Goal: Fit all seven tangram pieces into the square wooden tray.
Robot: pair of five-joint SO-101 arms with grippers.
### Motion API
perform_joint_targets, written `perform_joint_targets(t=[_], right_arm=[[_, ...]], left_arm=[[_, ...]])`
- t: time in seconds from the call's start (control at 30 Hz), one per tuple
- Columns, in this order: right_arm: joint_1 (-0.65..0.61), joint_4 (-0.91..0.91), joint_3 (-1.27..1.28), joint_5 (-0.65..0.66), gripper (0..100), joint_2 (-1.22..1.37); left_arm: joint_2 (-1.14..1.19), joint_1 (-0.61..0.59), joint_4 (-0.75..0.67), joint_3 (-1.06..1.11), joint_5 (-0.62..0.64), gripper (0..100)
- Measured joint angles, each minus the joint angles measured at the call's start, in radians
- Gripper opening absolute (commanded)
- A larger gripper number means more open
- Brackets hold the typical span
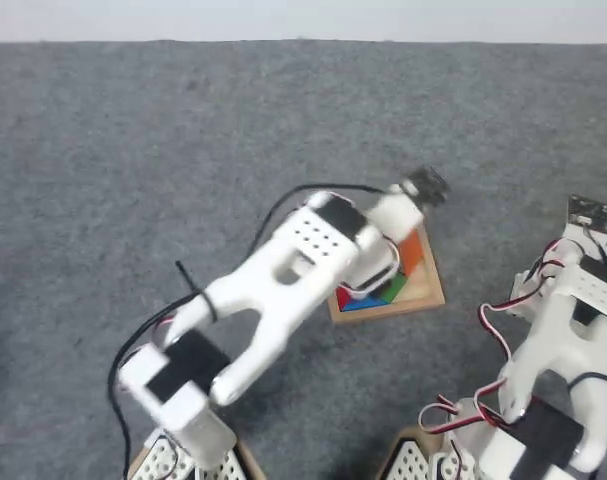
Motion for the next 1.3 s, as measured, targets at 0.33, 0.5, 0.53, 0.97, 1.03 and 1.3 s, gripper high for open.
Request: perform_joint_targets(t=[0.33,0.5,0.53,0.97,1.03,1.3], right_arm=[[0.000,0.000,0.000,0.015,9.0,0.000],[0.029,0.000,0.000,0.023,9.0,0.000],[0.046,0.000,-0.005,0.021,9.0,0.000],[0.339,0.075,-0.032,0.054,9.0,-0.187],[0.393,0.114,-0.032,0.077,9.0,-0.270],[0.582,0.124,-0.031,0.155,9.0,-0.362]], left_arm=[[0.100,-0.028,0.068,-0.160,-0.562,15],[0.100,-0.023,0.066,-0.172,-0.732,15],[0.100,-0.023,0.061,-0.173,-0.740,15],[0.164,-0.026,-0.054,-0.192,-0.663,15],[0.207,-0.026,-0.058,-0.213,-0.663,15],[0.361,0.028,0.000,-0.400,-0.661,15]])
